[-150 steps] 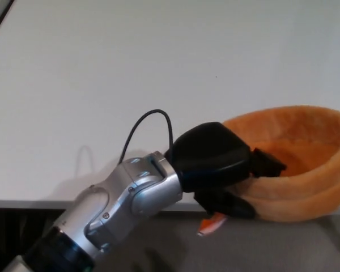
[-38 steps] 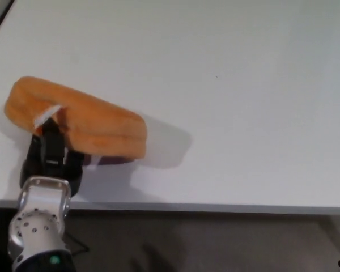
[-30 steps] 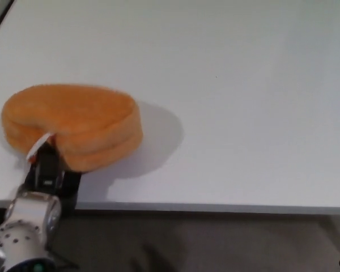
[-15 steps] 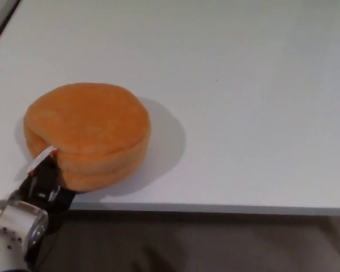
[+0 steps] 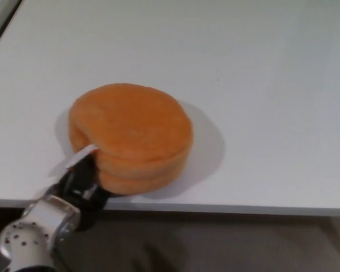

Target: A soft plate is kept in the center of the table close to the robot and the robot uses its left hand to pick up the plate, turns it upside down and places it back on the table

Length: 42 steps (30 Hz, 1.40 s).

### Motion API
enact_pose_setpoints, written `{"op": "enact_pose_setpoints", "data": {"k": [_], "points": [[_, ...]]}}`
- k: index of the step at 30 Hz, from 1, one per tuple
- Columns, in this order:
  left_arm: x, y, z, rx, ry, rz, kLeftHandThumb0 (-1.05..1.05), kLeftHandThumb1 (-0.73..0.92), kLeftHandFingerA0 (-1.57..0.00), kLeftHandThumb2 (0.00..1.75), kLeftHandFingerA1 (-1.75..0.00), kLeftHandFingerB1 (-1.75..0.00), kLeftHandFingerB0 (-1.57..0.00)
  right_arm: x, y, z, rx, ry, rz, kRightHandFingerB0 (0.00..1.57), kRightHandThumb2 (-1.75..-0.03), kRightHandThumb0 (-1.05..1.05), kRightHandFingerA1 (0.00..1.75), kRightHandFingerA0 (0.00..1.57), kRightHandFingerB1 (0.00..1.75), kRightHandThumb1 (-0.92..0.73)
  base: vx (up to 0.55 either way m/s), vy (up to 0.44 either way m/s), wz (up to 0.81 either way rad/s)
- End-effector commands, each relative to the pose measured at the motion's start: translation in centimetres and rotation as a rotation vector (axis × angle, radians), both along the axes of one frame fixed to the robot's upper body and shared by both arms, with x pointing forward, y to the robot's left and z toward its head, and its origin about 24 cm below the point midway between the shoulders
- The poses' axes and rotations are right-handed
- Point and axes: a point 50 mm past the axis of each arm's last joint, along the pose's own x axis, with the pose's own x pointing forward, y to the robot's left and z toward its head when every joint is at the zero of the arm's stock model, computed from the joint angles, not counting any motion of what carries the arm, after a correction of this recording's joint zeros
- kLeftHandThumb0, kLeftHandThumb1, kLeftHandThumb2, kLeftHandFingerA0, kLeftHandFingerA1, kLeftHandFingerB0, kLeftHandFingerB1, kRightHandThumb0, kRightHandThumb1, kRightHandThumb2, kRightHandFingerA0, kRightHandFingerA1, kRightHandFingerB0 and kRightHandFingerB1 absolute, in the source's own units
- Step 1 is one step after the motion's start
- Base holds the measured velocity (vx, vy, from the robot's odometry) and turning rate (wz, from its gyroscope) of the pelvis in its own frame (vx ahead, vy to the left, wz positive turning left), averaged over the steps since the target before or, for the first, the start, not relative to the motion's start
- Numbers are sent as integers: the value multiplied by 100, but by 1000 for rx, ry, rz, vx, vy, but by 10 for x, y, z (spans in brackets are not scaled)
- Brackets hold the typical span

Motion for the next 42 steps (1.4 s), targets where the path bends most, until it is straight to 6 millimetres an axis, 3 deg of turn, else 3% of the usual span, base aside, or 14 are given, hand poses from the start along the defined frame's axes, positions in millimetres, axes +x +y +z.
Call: {"op": "enact_pose_setpoints", "data": {"k": [1, 4, 5, 12, 13, 23, 35, 36, 37, 38, 39, 40, 41, 42], "points": [[7, -24, 16, 13, -10, -159, -31, 69, -97, 61, -175, -157, -58, 0, -5, 1, -1, 4, -17, 27, -67, -78, 43, 49, 34, -88, 0, 0, 0], [12, -37, 25, 27, -43, -194, -31, 70, -98, 60, -175, -153, -54, 0, -5, 2, -1, -2, -14, 27, -67, -78, 43, 49, 33, -88, 0, 0, 0], [14, -45, 28, 21, -54, -207, -31, 70, -98, 61, -175, -128, -49, 1, -5, 2, -6, -1, -11, 27, -67, -78, 43, 48, 33, -89, 0, 0, 0], [15, -67, 32, 29, -69, -255, -28, 69, -92, 60, -175, -147, -50, 2, -4, 3, -11, -7, -12, 28, -67, -77, 44, 49, 35, -89, 0, 0, 0], [15, -73, 32, 37, -64, -266, -43, 52, -123, 89, -146, -116, -71, 3, -5, 4, -14, -8, -10, 27, -67, -77, 44, 48, 34, -89, 0, 0, 0], [16, -68, 34, 45, -62, -245, -46, 54, -122, 89, -147, -112, -61, 3, -5, 4, -13, -11, -11, 28, -67, -78, 43, 49, 34, -89, 0, 0, 0], [18, -61, 35, 85, -78, -222, -51, 52, -121, 88, -147, -125, -82, 5, -4, 5, -1, -10, -13, 27, -67, -79, 44, 48, 35, -88, 0, 0, 0], [17, -61, 35, 92, -90, -230, -51, 74, -81, 62, -175, -155, -57, 5, -4, 5, -2, -12, -12, 27, -67, -79, 44, 48, 35, -88, 0, 0, 0], [17, -61, 36, 98, -105, -244, -51, 74, -81, 62, -175, -155, -57, 5, -5, 5, -4, -14, -11, 27, -67, -79, 44, 48, 35, -88, 0, 0, 0], [16, -60, 36, 104, -160, -325, -71, 80, -53, 67, -163, -146, -39, 5, -5, 5, -12, -18, -10, 28, -67, -79, 44, 49, 35, -89, 0, 0, 0], [15, -59, 36, 101, -163, -330, -79, 65, -59, 104, -115, -107, -59, 5, -5, 5, -10, -17, -9, 27, -67, -79, 44, 48, 35, -89, 0, 0, 0], [15, -59, 36, 96, -159, -324, -79, 65, -59, 104, -115, -107, -59, 5, -5, 5, -5, -13, -8, 27, -67, -79, 44, 48, 35, -89, 0, 0, 0], [15, -59, 36, 100, -161, -327, -78, 78, -38, 66, -133, -116, -41, 5, -5, 5, -4, -12, -9, 28, -67, -79, 44, 48, 35, -88, 0, 0, 0], [14, -58, 36, 99, -167, -333, -83, 81, -31, 64, -108, -71, -29, 5, -5, 5, -3, -13, -10, 28, -67, -79, 45, 49, 35, -88, 0, 0, 0]]}}
